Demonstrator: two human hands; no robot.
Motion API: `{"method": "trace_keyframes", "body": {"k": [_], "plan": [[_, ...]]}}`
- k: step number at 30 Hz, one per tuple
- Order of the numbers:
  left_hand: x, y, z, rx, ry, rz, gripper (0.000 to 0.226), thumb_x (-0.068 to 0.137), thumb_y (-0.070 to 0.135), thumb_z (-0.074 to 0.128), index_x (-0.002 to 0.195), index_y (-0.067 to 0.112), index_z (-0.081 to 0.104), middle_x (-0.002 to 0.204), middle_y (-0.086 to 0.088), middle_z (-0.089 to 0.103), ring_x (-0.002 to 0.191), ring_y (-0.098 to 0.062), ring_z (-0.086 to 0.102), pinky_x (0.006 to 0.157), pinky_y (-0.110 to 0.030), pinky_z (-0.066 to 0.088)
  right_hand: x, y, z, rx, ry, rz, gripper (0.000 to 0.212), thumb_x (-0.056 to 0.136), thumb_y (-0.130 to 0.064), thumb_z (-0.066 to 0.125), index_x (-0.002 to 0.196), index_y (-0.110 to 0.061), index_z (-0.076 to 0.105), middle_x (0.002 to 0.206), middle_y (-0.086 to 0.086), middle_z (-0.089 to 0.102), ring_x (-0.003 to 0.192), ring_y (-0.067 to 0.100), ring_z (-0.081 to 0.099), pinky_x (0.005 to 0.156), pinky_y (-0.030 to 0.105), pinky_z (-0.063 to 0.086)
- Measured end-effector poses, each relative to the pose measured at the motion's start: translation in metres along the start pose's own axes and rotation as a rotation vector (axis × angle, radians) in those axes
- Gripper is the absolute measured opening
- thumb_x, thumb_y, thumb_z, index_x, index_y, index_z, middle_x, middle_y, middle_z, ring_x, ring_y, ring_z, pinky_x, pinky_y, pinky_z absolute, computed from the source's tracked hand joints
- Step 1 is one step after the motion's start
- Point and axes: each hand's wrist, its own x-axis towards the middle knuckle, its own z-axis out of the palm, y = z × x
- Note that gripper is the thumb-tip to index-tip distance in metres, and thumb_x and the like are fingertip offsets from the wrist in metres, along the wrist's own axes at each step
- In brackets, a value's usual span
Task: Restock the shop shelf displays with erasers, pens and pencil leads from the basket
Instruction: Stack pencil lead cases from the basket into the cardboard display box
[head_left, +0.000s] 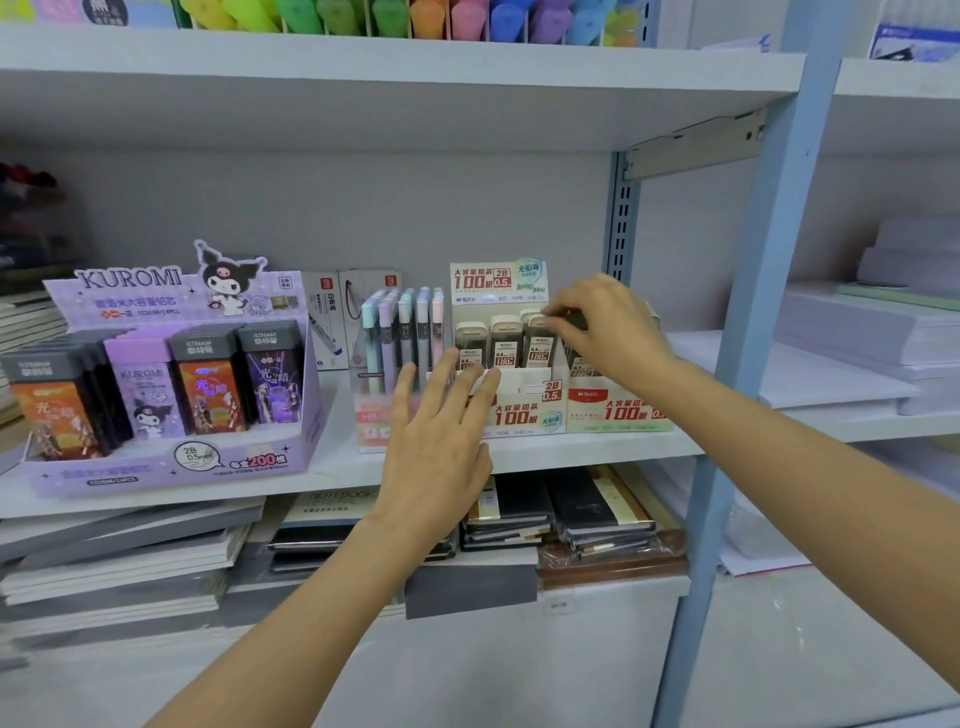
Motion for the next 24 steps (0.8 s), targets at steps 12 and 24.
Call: {"method": "trace_keyframes", "body": {"k": [12,24], "plan": [[-0.128,-0.014,0.048,-0.2,0.293,-0.276,0.031,0.078,0.01,0.06,0.108,0.01,0.063,0.114,-0.013,0.056,0.111,-0.03,0.042,0.094,-0.041,0.028,-0.112,-0.089,0.06,0.505,-0.04,-0.439,0.015,0.093,-0.017,0.059,0.09,-0.011,0.072,0.081,-0.002,0.068,0.07,0.011,0.058,0.063,0.023,0.047],[-0.429,-0.014,0.151,-0.25,-0.954,-0.516,0.054,0.103,0.03,0.038,0.153,0.016,0.022,0.157,-0.002,0.027,0.144,-0.021,0.028,0.112,-0.032,0.026,-0.358,-0.138,0.292,0.509,-1.198,-0.15,0.023,0.096,-0.035,0.055,0.109,-0.019,0.066,0.101,-0.001,0.071,0.073,0.005,0.058,0.058,0.019,0.037]]}}
